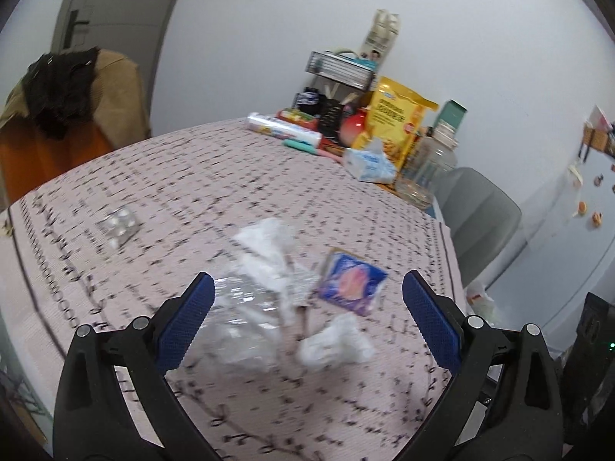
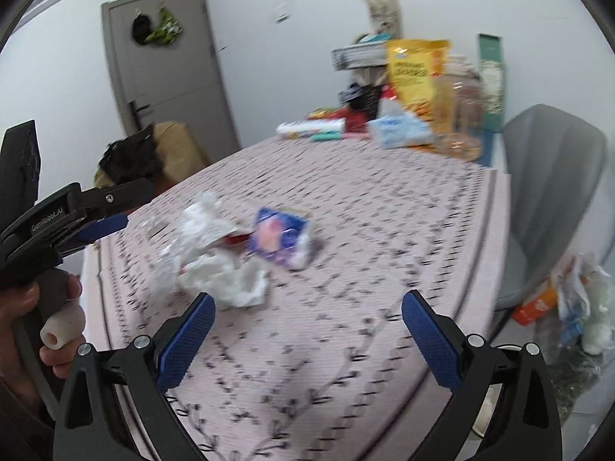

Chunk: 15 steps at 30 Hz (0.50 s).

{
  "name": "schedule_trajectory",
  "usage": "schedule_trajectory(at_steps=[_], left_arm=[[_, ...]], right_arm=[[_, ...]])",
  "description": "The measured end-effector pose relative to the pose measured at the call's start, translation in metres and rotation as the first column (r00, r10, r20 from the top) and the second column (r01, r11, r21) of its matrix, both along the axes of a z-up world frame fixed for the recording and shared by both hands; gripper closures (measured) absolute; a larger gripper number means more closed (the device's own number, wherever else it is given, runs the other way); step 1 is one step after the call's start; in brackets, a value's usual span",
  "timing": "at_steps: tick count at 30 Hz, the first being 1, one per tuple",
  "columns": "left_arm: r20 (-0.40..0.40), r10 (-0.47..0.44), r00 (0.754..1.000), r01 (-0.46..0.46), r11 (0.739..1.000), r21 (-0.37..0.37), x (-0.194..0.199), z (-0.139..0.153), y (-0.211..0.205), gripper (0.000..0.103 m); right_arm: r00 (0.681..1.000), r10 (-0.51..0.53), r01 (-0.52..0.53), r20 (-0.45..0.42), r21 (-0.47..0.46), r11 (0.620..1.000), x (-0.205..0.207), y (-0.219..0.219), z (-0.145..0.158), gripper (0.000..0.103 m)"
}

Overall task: Collect trash
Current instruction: 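Move both grippers back to the remaining trash on the table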

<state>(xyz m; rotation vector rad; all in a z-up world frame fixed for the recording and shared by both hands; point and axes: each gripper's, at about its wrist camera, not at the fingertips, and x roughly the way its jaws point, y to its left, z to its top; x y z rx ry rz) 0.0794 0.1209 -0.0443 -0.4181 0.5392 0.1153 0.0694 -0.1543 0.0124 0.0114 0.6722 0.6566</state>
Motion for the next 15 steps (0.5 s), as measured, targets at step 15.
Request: schedule_trajectory(at_steps=[15], left_arm=[[-0.035,0.101,0.994,-0.103,0.993,-0.062,-0.014,-0.021,0.060,0.007]], right_arm=[[0.976,0.105,-0.108,-0.189,-0.005,0.994,0.031,0.081,-0.032,0.010]])
